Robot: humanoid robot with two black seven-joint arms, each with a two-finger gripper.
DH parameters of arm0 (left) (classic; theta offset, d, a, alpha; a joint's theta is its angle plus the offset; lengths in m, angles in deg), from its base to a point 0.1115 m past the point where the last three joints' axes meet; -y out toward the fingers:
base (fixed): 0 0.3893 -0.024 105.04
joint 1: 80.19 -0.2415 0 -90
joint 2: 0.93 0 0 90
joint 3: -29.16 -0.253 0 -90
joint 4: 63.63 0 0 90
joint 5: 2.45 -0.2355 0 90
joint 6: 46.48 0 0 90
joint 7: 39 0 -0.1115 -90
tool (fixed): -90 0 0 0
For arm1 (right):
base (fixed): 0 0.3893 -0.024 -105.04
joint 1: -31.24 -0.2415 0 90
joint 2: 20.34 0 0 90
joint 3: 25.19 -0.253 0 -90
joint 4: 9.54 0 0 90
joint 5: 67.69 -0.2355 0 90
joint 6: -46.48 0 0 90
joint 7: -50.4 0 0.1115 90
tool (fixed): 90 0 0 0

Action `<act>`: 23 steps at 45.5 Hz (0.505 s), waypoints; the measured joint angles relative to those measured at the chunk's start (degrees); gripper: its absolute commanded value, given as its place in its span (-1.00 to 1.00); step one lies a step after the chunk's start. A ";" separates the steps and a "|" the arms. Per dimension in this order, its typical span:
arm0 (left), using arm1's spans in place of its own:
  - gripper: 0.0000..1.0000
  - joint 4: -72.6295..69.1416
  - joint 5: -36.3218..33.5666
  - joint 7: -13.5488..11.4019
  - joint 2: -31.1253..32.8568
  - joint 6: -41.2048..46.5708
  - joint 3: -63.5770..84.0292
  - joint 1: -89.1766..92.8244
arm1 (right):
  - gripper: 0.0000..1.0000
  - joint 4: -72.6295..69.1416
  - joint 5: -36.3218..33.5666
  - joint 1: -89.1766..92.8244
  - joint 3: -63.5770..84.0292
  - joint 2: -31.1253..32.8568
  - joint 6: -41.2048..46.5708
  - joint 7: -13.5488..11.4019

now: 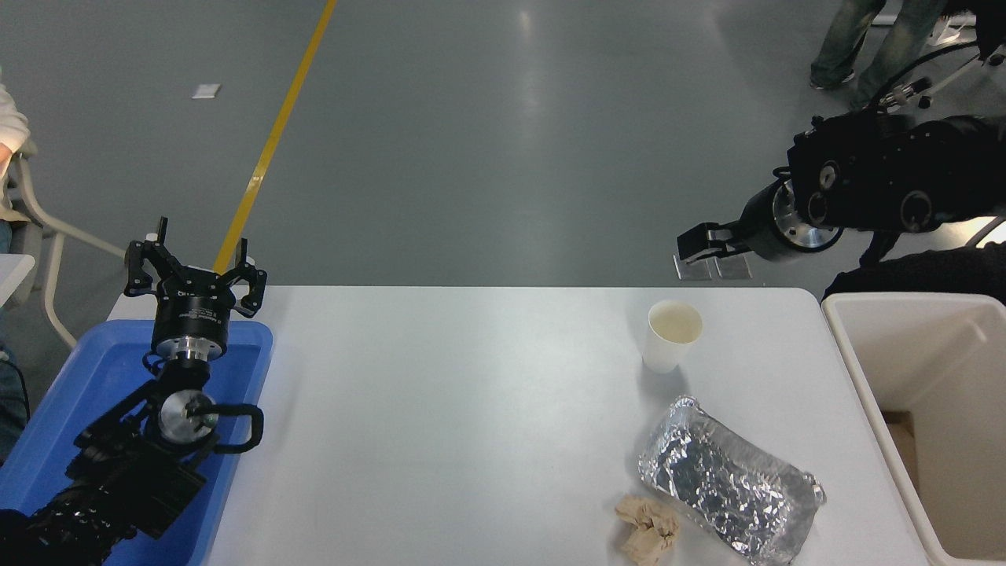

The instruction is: Pick up paper cup place in dustbin

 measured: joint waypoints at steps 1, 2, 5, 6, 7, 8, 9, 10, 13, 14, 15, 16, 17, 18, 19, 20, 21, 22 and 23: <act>0.98 0.00 0.01 0.00 0.00 0.00 0.00 0.00 | 0.96 0.61 0.12 1.05 -0.31 -0.06 -0.51 0.00; 0.98 0.00 0.01 0.00 0.00 -0.01 0.00 0.00 | 0.95 1.57 0.30 2.57 -0.80 -0.11 -1.27 -0.04; 0.98 0.00 0.01 0.00 0.00 -0.01 0.00 0.00 | 0.94 3.97 0.64 6.09 -1.91 -0.29 -2.85 -0.08; 0.98 0.00 0.00 0.00 0.00 -0.02 0.00 0.00 | 0.94 4.62 0.70 6.79 -2.12 -0.40 -3.16 -0.10; 0.98 0.00 0.00 0.00 0.00 -0.02 -0.01 0.00 | 0.93 5.35 0.79 7.58 -2.32 -0.54 -3.50 -0.12; 0.98 0.00 -0.01 0.00 0.00 -0.02 -0.01 0.00 | 0.93 6.11 0.80 8.51 -2.57 -0.72 -3.86 -0.11; 0.98 0.00 0.00 0.00 0.00 -0.02 -0.01 0.00 | 0.93 7.02 0.88 9.81 -2.82 -1.02 -4.36 -0.14; 0.98 0.00 0.00 0.00 -0.01 -0.02 -0.01 0.00 | 0.93 7.58 0.96 10.60 -2.97 -1.19 -4.64 -0.17; 0.98 0.00 0.00 0.00 0.00 -0.02 -0.02 0.00 | 0.93 9.63 1.10 13.00 -3.62 -1.73 -5.67 -0.18; 0.98 0.00 0.00 0.00 0.00 -0.02 -0.01 0.00 | 0.93 10.04 1.11 13.62 -3.75 -1.88 -5.86 -0.19; 0.98 0.00 0.00 0.00 0.00 -0.02 -0.02 0.00 | 0.93 10.36 1.15 14.23 -3.89 -2.05 -6.01 -0.17; 0.98 0.00 0.00 0.00 0.00 -0.02 -0.02 0.00 | 0.93 10.91 1.21 15.04 -4.12 -2.29 -6.29 -0.20; 0.98 0.00 0.00 0.00 0.00 -0.02 -0.02 0.00 | 0.93 11.29 1.24 15.53 -4.28 -2.45 -6.47 -0.21; 0.98 0.00 0.00 0.00 0.00 -0.02 -0.03 0.00 | 0.93 11.65 1.24 16.03 -4.46 -2.62 -6.63 -0.21; 0.98 0.00 0.00 0.00 0.00 -0.02 -0.03 0.00 | 0.90 12.10 1.28 16.77 -4.74 -2.88 -6.84 -0.23; 0.98 0.00 0.00 0.00 0.00 -0.02 -0.04 0.00 | 0.88 12.42 1.30 17.32 -4.98 -3.07 -6.97 -0.23; 0.98 0.00 0.00 0.00 0.00 -0.02 -0.04 0.00 | 0.88 12.69 1.31 17.76 -5.19 -3.21 -7.06 -0.23; 0.98 0.00 0.00 0.00 0.00 -0.02 -0.05 0.00 | 0.87 13.04 1.33 18.22 -5.47 -3.36 -7.17 -0.24; 0.98 0.00 0.00 0.00 0.00 -0.03 -0.05 0.00 | 0.87 13.47 1.34 18.76 -5.83 -3.54 -7.31 -0.28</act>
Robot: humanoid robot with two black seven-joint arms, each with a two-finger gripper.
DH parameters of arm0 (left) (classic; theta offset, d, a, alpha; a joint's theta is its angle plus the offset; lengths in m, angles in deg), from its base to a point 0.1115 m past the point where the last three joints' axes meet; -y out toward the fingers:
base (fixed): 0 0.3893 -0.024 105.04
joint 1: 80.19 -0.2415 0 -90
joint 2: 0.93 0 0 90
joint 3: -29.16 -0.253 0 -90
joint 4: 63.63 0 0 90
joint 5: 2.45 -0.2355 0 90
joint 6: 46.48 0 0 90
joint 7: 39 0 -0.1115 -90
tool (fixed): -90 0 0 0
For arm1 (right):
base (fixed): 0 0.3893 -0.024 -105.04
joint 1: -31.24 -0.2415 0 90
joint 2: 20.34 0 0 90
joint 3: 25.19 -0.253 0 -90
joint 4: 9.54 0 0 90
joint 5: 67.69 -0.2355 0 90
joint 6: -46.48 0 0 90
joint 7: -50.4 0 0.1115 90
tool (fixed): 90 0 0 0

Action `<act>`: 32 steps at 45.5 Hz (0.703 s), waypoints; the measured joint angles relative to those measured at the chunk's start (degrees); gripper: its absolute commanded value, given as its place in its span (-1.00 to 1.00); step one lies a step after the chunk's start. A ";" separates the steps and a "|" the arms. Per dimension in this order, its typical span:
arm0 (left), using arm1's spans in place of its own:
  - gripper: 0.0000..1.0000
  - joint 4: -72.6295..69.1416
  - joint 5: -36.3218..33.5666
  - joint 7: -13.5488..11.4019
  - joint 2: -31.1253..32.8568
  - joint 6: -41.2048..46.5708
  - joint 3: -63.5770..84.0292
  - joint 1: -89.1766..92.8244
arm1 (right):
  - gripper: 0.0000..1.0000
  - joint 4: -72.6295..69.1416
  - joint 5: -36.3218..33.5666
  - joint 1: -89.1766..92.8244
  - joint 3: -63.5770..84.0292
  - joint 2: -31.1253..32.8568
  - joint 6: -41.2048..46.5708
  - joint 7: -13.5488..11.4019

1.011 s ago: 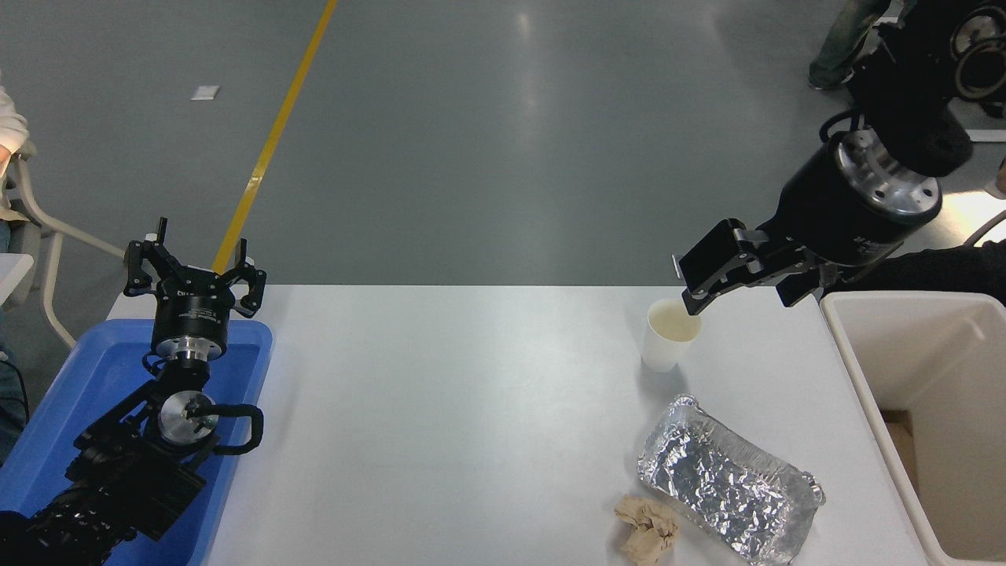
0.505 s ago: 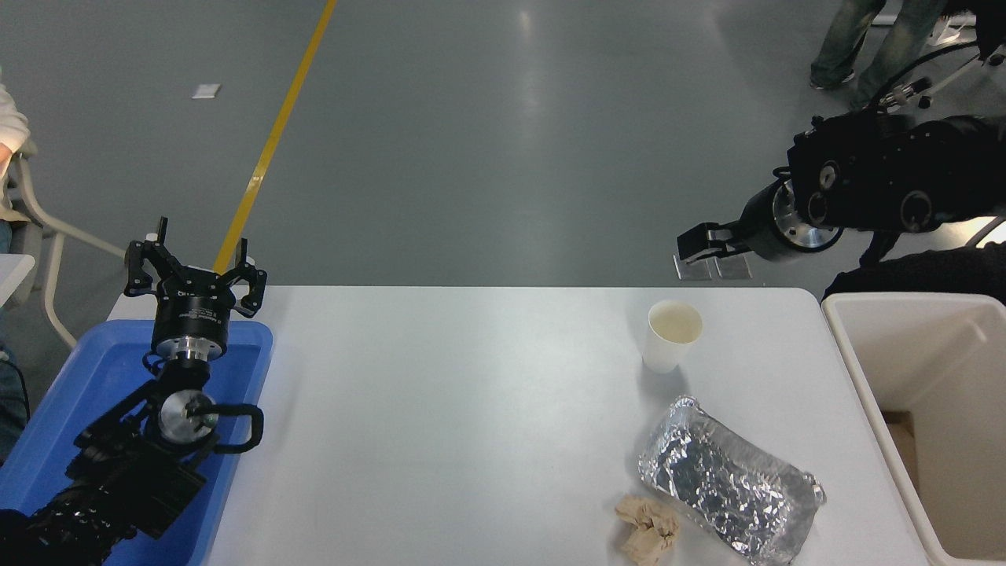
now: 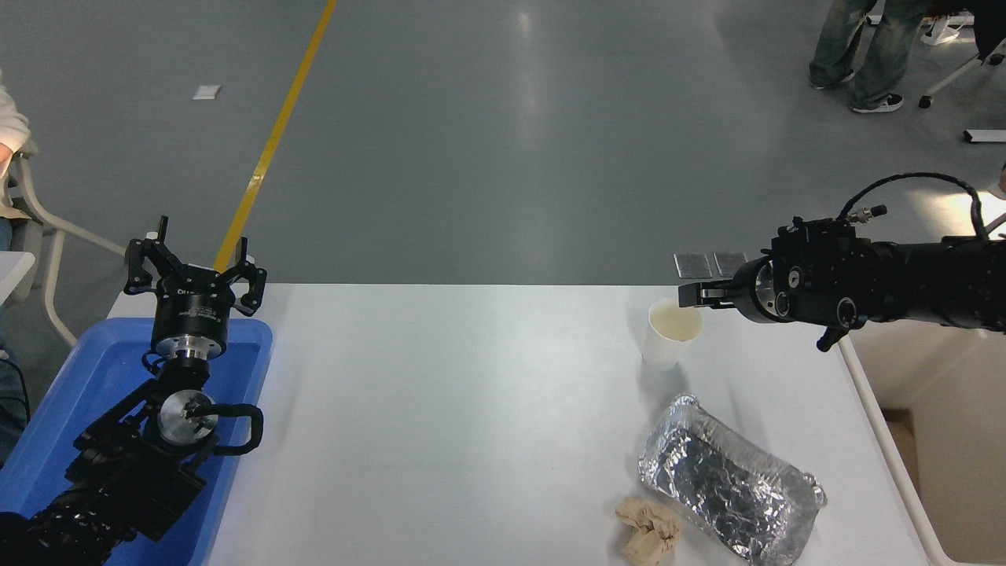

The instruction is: Pick up paper cup place in dustbin

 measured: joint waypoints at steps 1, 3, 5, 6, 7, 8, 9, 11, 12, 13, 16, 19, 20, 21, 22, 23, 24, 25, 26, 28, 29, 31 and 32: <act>0.98 0.00 -0.01 0.00 0.00 0.00 -0.01 0.00 | 0.86 0.34 0.00 0.42 -0.30 -0.14 -0.09 -0.01; 0.98 0.00 -0.02 0.00 0.00 -0.01 -0.01 0.00 | 0.77 0.98 0.02 1.37 -0.96 -0.48 -0.27 -0.07; 0.98 0.00 -0.04 0.00 0.00 -0.02 -0.02 0.00 | 0.68 1.41 0.04 1.98 -1.41 -0.76 -0.36 -0.17; 0.98 0.00 -0.04 0.00 0.00 -0.02 -0.02 0.00 | 0.63 1.68 0.05 2.29 -1.68 -0.91 -0.43 -0.23; 0.98 0.00 -0.05 0.00 0.00 -0.02 -0.03 0.00 | 0.56 2.00 0.04 2.72 -1.97 -1.10 -0.53 -0.35; 0.98 0.00 -0.05 0.00 0.00 -0.02 -0.03 0.00 | 0.48 2.15 0.03 2.99 -2.13 -1.23 -0.55 -0.41; 0.98 0.00 -0.05 0.00 0.00 -0.03 -0.03 0.00 | 0.37 2.30 0.04 3.25 -2.27 -1.36 -0.56 -0.48; 0.98 0.00 -0.06 0.00 0.00 -0.02 -0.03 0.00 | 0.04 2.78 0.04 3.78 -2.64 -1.68 -0.67 -0.69; 0.98 0.00 -0.06 0.00 0.00 -0.02 -0.03 0.00 | -0.10 2.92 0.04 4.00 -2.78 -1.82 -0.68 -0.80; 0.98 0.00 -0.07 0.00 0.00 -0.02 -0.03 0.00 | -0.18 3.11 0.04 4.32 -2.96 -2.00 -0.70 -1.01; 0.98 0.00 -0.07 0.01 0.00 -0.02 -0.04 0.00 | -0.33 3.49 -0.01 4.89 -3.33 -2.32 -0.77 -1.53; 0.98 0.00 -0.08 0.01 0.00 -0.02 -0.04 0.00 | -0.56 3.78 -0.08 5.24 -3.56 -2.54 -0.81 -2.06; 0.98 0.00 -0.08 0.01 0.00 -0.02 -0.04 0.00 | -0.80 3.88 -0.13 5.38 -3.66 -2.62 -0.83 -2.31; 0.98 0.00 -0.08 0.01 0.00 -0.02 -0.04 0.00 | -1.00 3.95 -0.17 5.45 -3.72 -2.67 -0.84 -2.48; 0.98 0.00 -0.08 0.01 0.00 -0.02 -0.04 0.00 | -1.00 4.00 -0.24 5.50 -3.76 -2.71 -0.85 -2.66; 0.98 0.00 -0.08 0.01 0.00 -0.02 -0.04 0.00 | -1.00 4.08 -0.32 5.55 -3.81 -2.76 -0.85 -2.91; 0.98 0.00 -0.08 0.01 0.00 -0.02 -0.04 0.00 | -1.00 4.13 -0.37 5.59 -3.85 -2.80 -0.86 -3.06; 0.98 0.00 -0.08 0.01 0.00 -0.02 -0.04 0.00 | -1.00 4.17 -0.42 5.63 -3.90 -2.83 -0.86 -3.21; 0.98 0.00 -0.08 0.02 0.00 -0.02 -0.04 0.00 | -1.00 4.21 -0.50 5.67 -3.94 -2.88 -0.86 -3.40; 0.98 0.00 -0.08 0.04 0.00 -0.02 -0.04 0.00 | -1.00 4.24 -0.59 5.70 -3.99 -2.93 -0.86 -3.63; 0.98 0.00 -0.08 0.06 0.00 -0.02 -0.04 0.00 | -1.00 4.26 -0.63 5.70 -4.03 -2.96 -0.86 -3.76; 0.98 0.00 -0.08 0.08 0.00 -0.02 -0.04 0.00 | -1.00 4.29 -0.69 5.70 -4.08 -3.00 -0.86 -3.91; 0.98 0.00 -0.08 0.09 0.00 -0.02 -0.04 0.00 | -1.00 4.30 -0.72 5.70 -4.10 -3.01 -0.86 -3.99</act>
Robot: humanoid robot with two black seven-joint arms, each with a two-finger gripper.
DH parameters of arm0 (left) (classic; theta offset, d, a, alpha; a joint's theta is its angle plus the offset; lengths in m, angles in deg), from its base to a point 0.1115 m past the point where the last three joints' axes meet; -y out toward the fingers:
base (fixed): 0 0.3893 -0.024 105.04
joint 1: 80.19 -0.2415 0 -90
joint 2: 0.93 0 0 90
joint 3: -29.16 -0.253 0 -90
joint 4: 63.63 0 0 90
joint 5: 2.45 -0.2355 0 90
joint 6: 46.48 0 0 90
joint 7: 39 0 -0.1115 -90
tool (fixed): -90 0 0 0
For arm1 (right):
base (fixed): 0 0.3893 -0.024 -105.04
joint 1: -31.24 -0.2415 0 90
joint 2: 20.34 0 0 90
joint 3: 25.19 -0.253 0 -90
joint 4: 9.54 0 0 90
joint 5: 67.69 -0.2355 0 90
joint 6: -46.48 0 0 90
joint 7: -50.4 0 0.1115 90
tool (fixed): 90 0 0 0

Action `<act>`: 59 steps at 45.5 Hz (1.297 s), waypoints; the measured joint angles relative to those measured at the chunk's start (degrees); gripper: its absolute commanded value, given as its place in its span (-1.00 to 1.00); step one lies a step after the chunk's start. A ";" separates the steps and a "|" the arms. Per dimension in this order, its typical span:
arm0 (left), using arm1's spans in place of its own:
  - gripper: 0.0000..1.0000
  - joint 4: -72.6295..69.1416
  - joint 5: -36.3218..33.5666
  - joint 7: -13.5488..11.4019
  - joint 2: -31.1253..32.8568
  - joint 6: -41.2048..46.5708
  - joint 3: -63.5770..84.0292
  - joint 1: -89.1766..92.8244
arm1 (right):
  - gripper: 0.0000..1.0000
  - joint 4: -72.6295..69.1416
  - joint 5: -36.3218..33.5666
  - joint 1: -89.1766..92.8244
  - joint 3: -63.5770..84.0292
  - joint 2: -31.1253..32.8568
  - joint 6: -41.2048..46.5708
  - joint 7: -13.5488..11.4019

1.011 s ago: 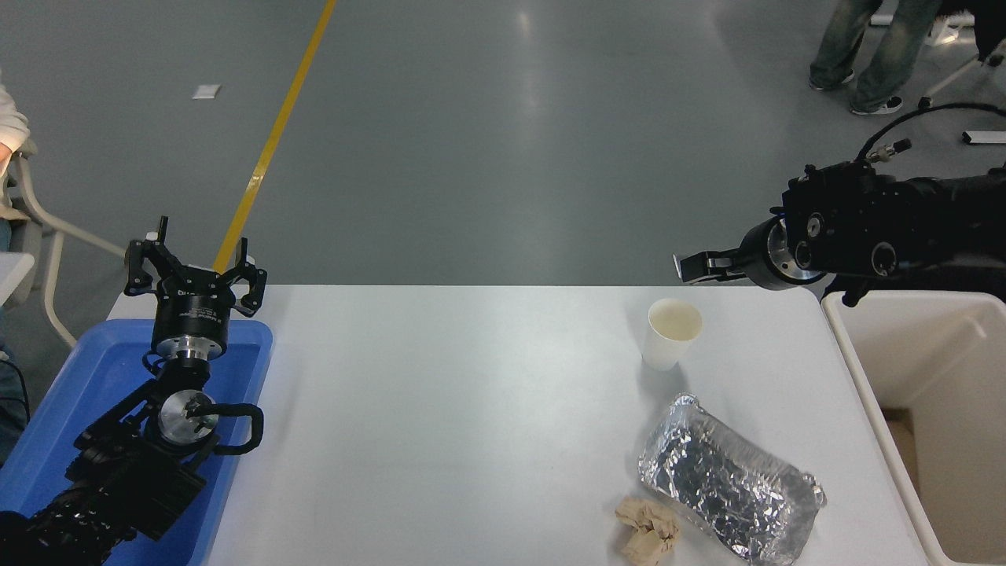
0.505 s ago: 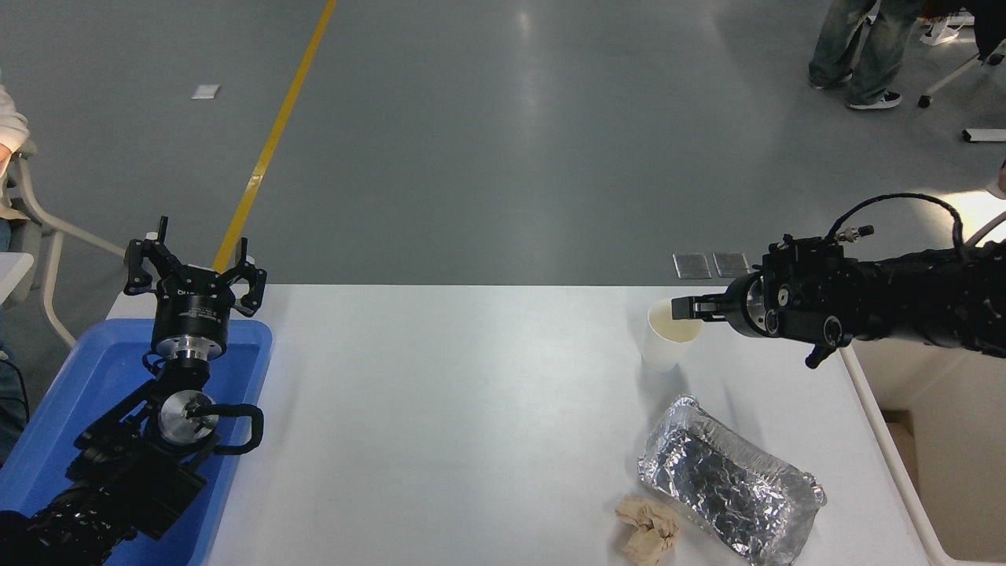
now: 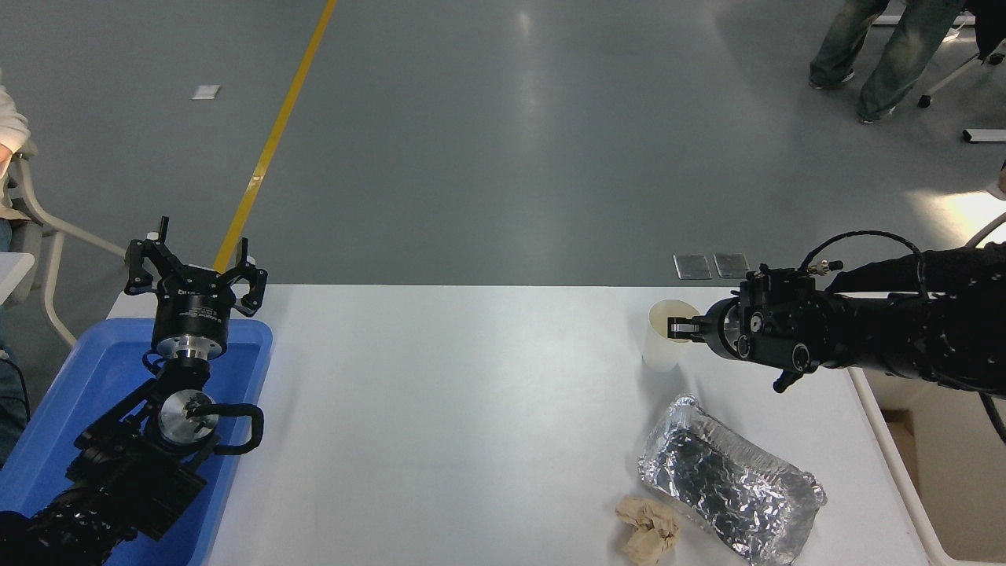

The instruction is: Pick up paper cup place in dustbin

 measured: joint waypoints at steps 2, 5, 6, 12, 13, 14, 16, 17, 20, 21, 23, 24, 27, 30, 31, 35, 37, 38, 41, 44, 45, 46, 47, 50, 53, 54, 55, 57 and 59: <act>0.98 0.00 0.00 0.01 0.00 0.00 0.00 0.00 | -1.00 0.00 -0.07 -0.08 -0.03 -0.04 0.00 -0.14; 0.98 0.00 0.00 0.01 0.00 0.00 0.00 0.00 | -1.00 0.02 -0.13 -0.30 -0.08 -0.10 0.08 -0.31; 0.98 0.00 0.00 0.01 0.00 0.00 0.00 0.00 | -1.00 0.02 -0.14 -0.38 -0.09 -0.13 0.10 -0.35; 0.98 0.00 0.00 0.00 0.00 0.00 0.00 0.00 | -1.00 -0.16 -0.21 -1.06 -0.12 -0.23 0.27 -0.71; 0.98 0.00 0.00 0.00 0.00 0.00 0.00 0.00 | -1.00 -0.25 -0.22 -1.24 -0.12 -0.23 0.33 -0.78; 0.98 0.00 0.00 0.00 0.00 0.00 0.00 0.00 | -1.00 -0.32 -0.23 -1.39 -0.12 -0.23 0.37 -0.84; 0.98 0.00 0.00 0.00 0.00 0.00 0.00 0.00 | -1.00 -0.60 -0.23 -1.83 0.00 -0.22 0.45 -0.96; 0.98 0.00 0.00 0.00 0.00 0.00 0.00 0.00 | -1.00 -0.97 -0.23 -2.32 0.15 -0.16 0.50 -1.06; 0.98 0.00 0.00 0.00 0.00 0.00 0.00 0.00 | -1.00 -2.19 -0.17 -3.77 0.64 0.26 0.58 -1.25; 0.98 0.00 0.00 0.00 0.00 0.00 0.00 0.00 | -1.00 -3.16 -0.10 -4.86 1.04 0.71 0.62 -1.30; 0.98 0.00 0.00 0.00 0.00 0.00 0.00 0.01 | -1.00 -4.70 0.06 -6.62 1.82 1.56 0.66 -1.38; 0.98 0.01 0.00 -0.01 0.00 0.00 0.00 0.01 | -1.00 -6.17 0.14 -8.08 2.68 2.33 0.72 -1.42; 0.98 0.01 0.00 -0.01 0.00 0.00 0.00 0.01 | -1.00 -10.20 0.33 -12.54 5.39 4.33 0.91 -1.45; 0.98 0.01 -0.01 -0.01 0.00 0.00 0.00 0.01 | -1.00 -15.07 0.42 -18.43 8.86 6.26 1.22 -1.29; 0.98 0.01 0.00 -0.01 0.00 0.00 0.00 0.01 | -1.00 -16.63 0.42 -20.33 9.88 6.74 1.37 -1.19; 0.98 0.01 0.00 -0.01 0.00 0.00 0.00 -0.03 | -1.00 -23.81 0.33 -29.01 14.49 8.39 2.42 -0.43; 0.98 0.00 -0.01 0.00 0.00 0.00 0.00 -0.07 | -1.00 -27.55 0.21 -33.67 16.75 9.07 3.34 0.19; 0.98 0.01 0.00 -0.01 0.00 0.00 0.00 -0.07 | -1.00 -30.35 0.13 -37.45 18.33 9.53 4.33 0.71; 0.98 0.00 0.00 -0.01 0.00 0.00 0.00 -0.08 | -1.00 -33.12 -0.33 -41.24 19.67 9.91 5.95 1.30; 0.98 0.00 0.01 -0.01 0.00 0.00 0.03 -0.08 | -1.00 -36.55 -1.26 -46.70 21.19 10.36 8.44 1.96; 0.98 0.00 0.02 -0.01 0.01 0.01 0.03 -0.08 | -1.00 -38.23 -1.93 -49.27 21.74 10.48 9.83 2.30; 0.98 0.00 0.05 -0.02 0.00 0.01 0.05 -0.08 | -1.00 -38.79 -2.14 -50.10 21.91 10.54 10.30 2.39; 0.98 0.00 0.05 -0.02 0.00 0.00 0.06 -0.08 | -1.00 -39.27 -2.32 -50.87 22.07 10.62 10.77 2.44; 0.98 0.00 0.05 -0.04 0.00 0.03 0.07 -0.08 | -1.00 -41.25 -3.09 -54.32 22.49 10.80 12.82 2.79; 0.98 0.00 0.08 -0.06 0.00 0.05 0.07 -0.08 | -1.00 -42.76 -3.69 -57.20 22.83 10.96 14.72 3.02; 0.98 0.00 0.07 -0.07 0.00 0.06 0.07 -0.08 | -1.00 -43.22 -3.87 -58.18 22.92 11.00 15.40 3.09; 0.98 0.00 0.07 -0.07 0.00 0.06 0.07 -0.08 | -1.00 -43.50 -3.98 -58.82 22.97 11.03 15.81 3.13; 0.98 0.00 0.08 -0.08 0.00 0.06 0.07 -0.08 | -1.00 -44.05 -4.20 -60.01 23.10 11.10 16.72 3.19; 0.98 0.00 0.08 -0.08 0.00 0.06 0.08 -0.08 | -1.00 -44.58 -4.40 -61.24 23.20 11.20 17.70 3.25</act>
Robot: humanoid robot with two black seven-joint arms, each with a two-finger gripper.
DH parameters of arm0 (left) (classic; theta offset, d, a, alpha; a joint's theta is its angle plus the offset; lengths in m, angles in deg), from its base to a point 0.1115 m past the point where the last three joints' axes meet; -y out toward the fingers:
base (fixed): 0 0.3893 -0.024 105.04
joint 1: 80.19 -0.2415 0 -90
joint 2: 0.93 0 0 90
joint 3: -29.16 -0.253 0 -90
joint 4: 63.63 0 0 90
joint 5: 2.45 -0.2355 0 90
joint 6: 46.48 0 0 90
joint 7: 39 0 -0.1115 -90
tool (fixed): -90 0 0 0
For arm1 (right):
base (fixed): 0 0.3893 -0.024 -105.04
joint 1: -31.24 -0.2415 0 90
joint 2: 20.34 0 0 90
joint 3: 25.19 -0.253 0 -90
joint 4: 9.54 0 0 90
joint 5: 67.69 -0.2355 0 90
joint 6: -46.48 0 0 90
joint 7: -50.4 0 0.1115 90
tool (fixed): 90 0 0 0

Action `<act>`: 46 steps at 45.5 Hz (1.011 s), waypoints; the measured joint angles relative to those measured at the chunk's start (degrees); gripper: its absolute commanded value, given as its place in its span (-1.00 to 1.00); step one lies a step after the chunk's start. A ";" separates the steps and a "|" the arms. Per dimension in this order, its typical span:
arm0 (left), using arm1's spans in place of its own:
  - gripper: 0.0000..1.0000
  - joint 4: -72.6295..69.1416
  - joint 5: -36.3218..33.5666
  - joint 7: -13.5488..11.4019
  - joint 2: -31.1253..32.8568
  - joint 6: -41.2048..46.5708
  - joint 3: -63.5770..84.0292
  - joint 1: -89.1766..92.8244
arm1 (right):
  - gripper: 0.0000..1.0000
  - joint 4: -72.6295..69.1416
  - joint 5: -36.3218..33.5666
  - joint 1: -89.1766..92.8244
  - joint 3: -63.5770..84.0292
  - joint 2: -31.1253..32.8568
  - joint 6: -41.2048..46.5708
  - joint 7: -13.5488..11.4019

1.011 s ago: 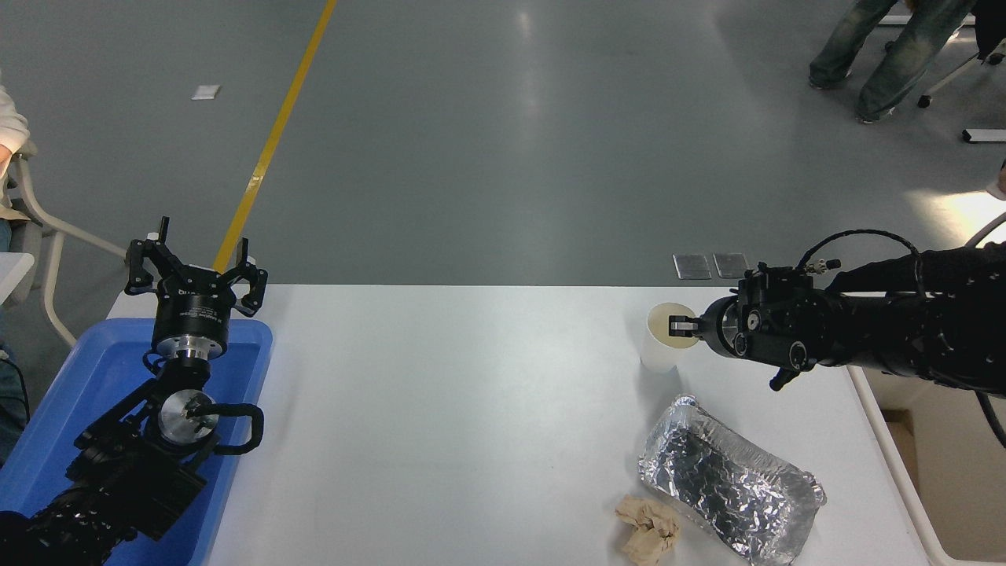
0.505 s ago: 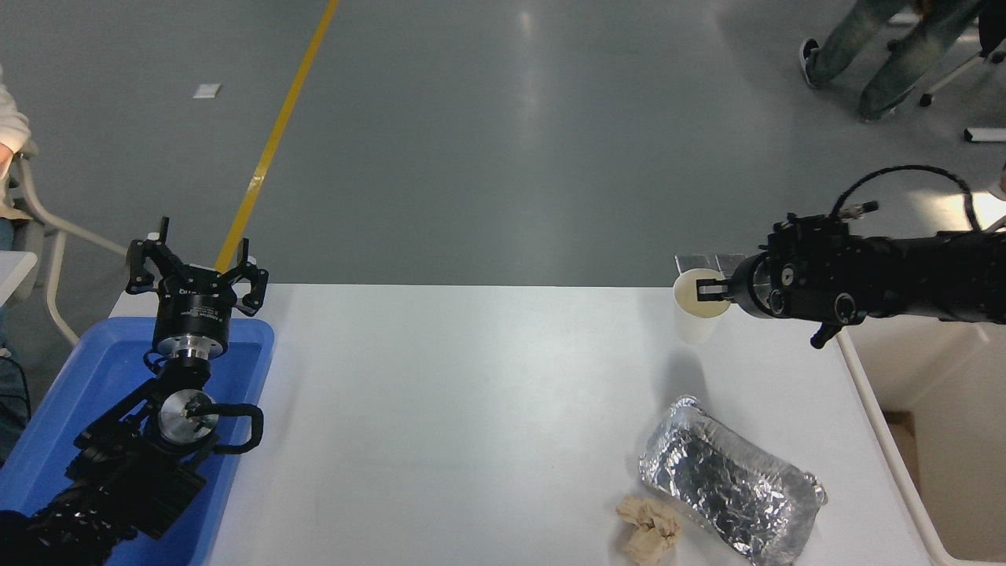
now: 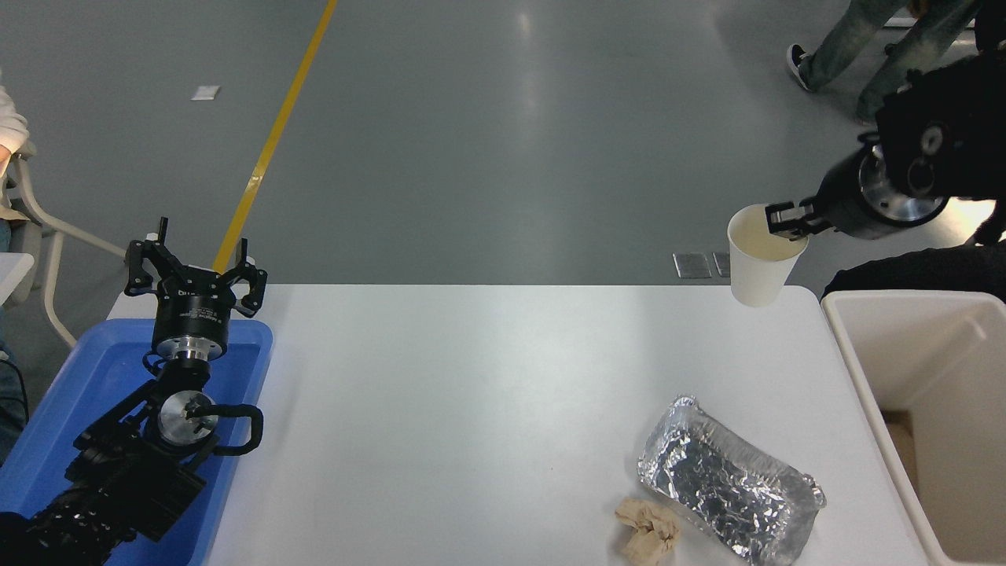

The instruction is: Pick up paper cup place in dustbin

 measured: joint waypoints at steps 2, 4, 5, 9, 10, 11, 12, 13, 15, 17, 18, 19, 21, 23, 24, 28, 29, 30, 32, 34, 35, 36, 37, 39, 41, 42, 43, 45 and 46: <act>0.98 0.00 -0.01 0.00 0.00 0.00 0.00 0.00 | -1.00 -0.36 -0.16 -0.94 0.12 0.10 0.77 0.01; 0.98 0.00 0.00 0.00 0.00 0.00 0.00 0.00 | -1.00 -0.53 -0.20 -1.57 0.30 0.21 1.28 -0.01; 0.98 0.00 0.00 0.00 0.00 0.00 0.00 0.00 | -1.00 -0.62 -0.23 -1.96 0.45 0.28 1.61 0.00; 0.98 0.00 0.00 -0.01 0.00 0.00 0.01 0.00 | -1.00 -0.68 -0.28 -2.80 1.44 0.93 2.38 0.00; 0.98 0.00 0.00 -0.01 0.00 -0.01 0.01 0.00 | -1.00 -0.64 -0.28 -2.93 1.77 1.20 2.50 0.00; 0.98 0.00 0.01 -0.01 0.00 -0.01 0.01 0.00 | -1.00 -0.54 -0.28 -3.05 2.20 1.53 2.61 0.00; 0.98 0.00 0.00 -0.01 0.00 -0.01 0.01 0.00 | -1.00 -0.41 -0.25 -3.16 2.71 1.96 2.68 0.00; 0.98 0.00 0.01 -0.01 0.00 -0.01 0.01 0.00 | -1.00 -0.23 -0.20 -3.26 3.41 2.53 2.74 0.00; 0.98 0.00 -0.01 -0.01 0.00 -0.02 0.01 0.00 | -1.00 0.22 -0.11 -3.33 4.68 3.50 2.78 0.06; 0.98 0.00 0.01 -0.01 0.00 -0.04 0.01 0.00 | -1.00 1.06 -0.03 -3.33 6.35 4.80 2.76 0.13; 0.98 0.00 0.02 -0.01 -0.01 -0.04 0.02 0.00 | -1.00 1.48 0.03 -3.30 7.06 5.40 2.70 0.15; 0.98 0.00 -0.01 -0.01 0.00 -0.05 0.02 -0.01 | -1.00 2.22 0.14 -3.05 8.02 6.36 2.51 0.23; 0.98 0.00 0.02 -0.01 0.00 -0.06 0.02 -0.01 | -1.00 3.51 0.39 -2.44 9.24 7.91 2.16 0.26; 0.98 0.01 0.01 -0.01 0.00 -0.07 0.02 -0.01 | -1.00 5.56 1.02 -1.40 10.43 10.13 1.64 0.34; 0.98 0.00 0.02 -0.01 0.00 -0.06 0.02 -0.01 | -1.00 6.69 1.44 -0.83 10.86 11.23 1.39 0.37; 0.98 0.00 -0.01 -0.01 -0.01 -0.06 0.02 -0.01 | -1.00 11.72 4.03 2.47 11.95 16.16 0.26 0.59; 0.98 0.00 0.02 -0.01 0.00 -0.06 0.02 -0.01 | -1.00 13.60 5.04 3.93 11.99 17.80 -0.26 0.73; 0.98 0.00 0.01 -0.02 0.01 -0.06 0.02 0.00 | -1.00 14.90 5.66 4.98 12.00 18.92 -0.62 0.78; 0.98 0.00 0.02 -0.01 0.00 -0.05 0.02 0.00 | -1.00 17.65 6.91 7.51 11.62 21.15 -1.50 1.14; 0.98 0.01 0.01 -0.01 0.01 -0.05 0.03 0.00 | -1.00 20.86 8.20 11.01 10.73 23.62 -2.82 1.55; 0.98 -0.01 0.02 -0.01 0.00 -0.04 0.03 0.00 | -1.00 22.54 8.79 13.05 10.18 24.78 -3.56 1.78; 0.98 -0.01 0.02 -0.01 -0.01 -0.03 0.04 0.00 | -1.00 23.68 9.15 14.52 9.71 25.56 -4.08 1.97; 0.98 0.00 0.01 -0.01 0.00 -0.03 0.04 0.00 | -1.00 24.89 9.50 16.16 9.09 26.35 -4.68 2.18; 0.98 0.01 0.00 -0.01 0.02 -0.02 0.05 0.00 | -1.00 27.90 10.31 20.59 7.35 28.44 -6.39 2.51; 0.98 -0.01 0.02 -0.01 -0.01 -0.01 0.06 0.00 | -1.00 29.87 10.74 23.99 5.84 29.88 -7.45 2.72; 0.98 -0.01 0.02 -0.01 -0.01 -0.01 0.07 -0.01 | -1.00 31.25 11.01 26.45 4.38 30.82 -8.30 2.91; 0.98 0.00 0.00 -0.01 0.00 -0.01 0.07 -0.01 | -1.00 32.16 11.18 28.17 3.42 31.43 -8.83 2.98; 0.98 -0.01 0.02 -0.01 0.00 -0.01 0.07 -0.01 | -1.00 34.02 11.35 32.48 0.84 32.88 -9.89 3.12; 0.98 -0.01 0.02 -0.01 0.00 0.00 0.07 0.00 | -1.00 34.67 11.38 34.24 -0.25 33.40 -10.24 3.19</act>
